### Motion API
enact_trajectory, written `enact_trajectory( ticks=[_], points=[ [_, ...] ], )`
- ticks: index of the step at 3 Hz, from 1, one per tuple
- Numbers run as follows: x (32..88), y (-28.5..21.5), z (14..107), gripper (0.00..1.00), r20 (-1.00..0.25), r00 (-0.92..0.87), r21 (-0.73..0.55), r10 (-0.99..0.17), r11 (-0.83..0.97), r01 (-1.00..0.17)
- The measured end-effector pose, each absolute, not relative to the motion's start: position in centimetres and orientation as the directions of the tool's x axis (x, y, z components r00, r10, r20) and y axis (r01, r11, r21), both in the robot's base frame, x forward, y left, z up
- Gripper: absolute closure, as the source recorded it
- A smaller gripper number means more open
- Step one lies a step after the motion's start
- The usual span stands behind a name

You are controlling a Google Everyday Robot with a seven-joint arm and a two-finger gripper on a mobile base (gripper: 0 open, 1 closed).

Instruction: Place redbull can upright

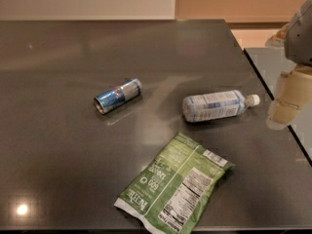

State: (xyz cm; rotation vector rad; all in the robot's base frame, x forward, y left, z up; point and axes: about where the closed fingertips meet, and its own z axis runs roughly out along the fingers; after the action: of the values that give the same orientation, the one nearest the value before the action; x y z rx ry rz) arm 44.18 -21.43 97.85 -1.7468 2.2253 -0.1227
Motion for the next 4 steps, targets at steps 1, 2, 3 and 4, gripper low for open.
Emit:
enact_trajectory(
  ticks=[1, 2, 3, 4],
  points=[
    [46.6, -19.9, 97.5, 0.0, -0.177, -0.124, -0.254, -0.976, 0.167, -0.953],
    [50.0, -16.6, 96.6, 0.0, -0.199, -0.008, -0.243, -0.98, 0.058, -0.968],
    [52.0, -12.3, 95.5, 0.0, -0.237, 0.134, -0.249, -0.962, -0.073, -0.966],
    [53.1, -7.4, 94.8, 0.0, -0.272, 0.302, -0.269, -0.913, -0.23, -0.935]
  ],
)
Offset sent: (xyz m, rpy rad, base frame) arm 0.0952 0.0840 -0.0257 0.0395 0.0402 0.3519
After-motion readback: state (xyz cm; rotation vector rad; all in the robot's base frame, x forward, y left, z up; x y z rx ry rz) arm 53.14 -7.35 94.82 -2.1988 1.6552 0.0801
